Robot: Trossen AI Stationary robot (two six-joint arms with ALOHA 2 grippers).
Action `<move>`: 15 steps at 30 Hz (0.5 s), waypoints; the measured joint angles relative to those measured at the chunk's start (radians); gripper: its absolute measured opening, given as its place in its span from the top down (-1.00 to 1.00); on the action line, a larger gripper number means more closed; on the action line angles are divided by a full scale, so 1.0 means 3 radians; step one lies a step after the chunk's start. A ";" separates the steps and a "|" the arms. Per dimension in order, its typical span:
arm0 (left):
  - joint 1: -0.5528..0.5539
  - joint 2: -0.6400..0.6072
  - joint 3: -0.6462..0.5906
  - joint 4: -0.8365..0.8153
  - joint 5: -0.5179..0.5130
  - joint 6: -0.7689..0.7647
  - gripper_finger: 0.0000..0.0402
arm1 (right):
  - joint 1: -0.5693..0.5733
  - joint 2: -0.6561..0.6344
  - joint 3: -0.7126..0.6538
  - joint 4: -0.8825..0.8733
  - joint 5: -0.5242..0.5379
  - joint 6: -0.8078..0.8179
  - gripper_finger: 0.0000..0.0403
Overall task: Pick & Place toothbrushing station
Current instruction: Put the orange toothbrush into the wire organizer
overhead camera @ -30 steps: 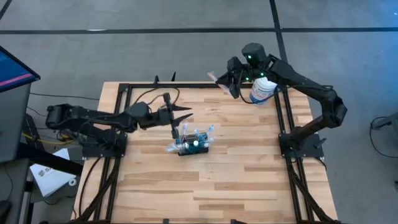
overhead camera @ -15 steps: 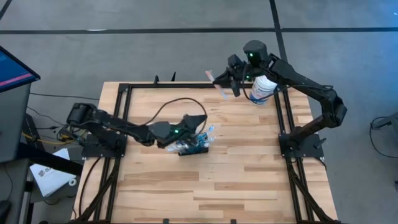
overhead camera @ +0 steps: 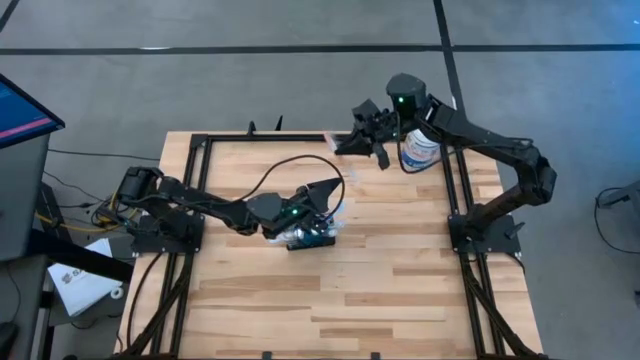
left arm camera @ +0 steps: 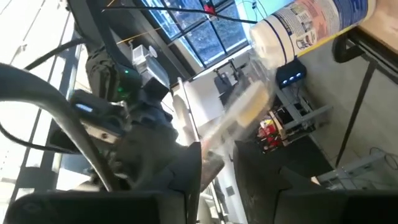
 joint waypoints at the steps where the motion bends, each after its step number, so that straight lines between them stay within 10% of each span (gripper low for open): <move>1: 0.0000 0.0001 0.0000 -0.0006 -0.0001 0.0008 0.57 | 0.0026 0.0000 0.0000 0.0004 -0.0001 0.0001 0.99; 15: -0.0139 0.0001 0.0000 -0.0009 -0.0002 0.0084 0.57 | 0.0123 0.0001 0.0000 0.0010 0.0081 0.0174 0.99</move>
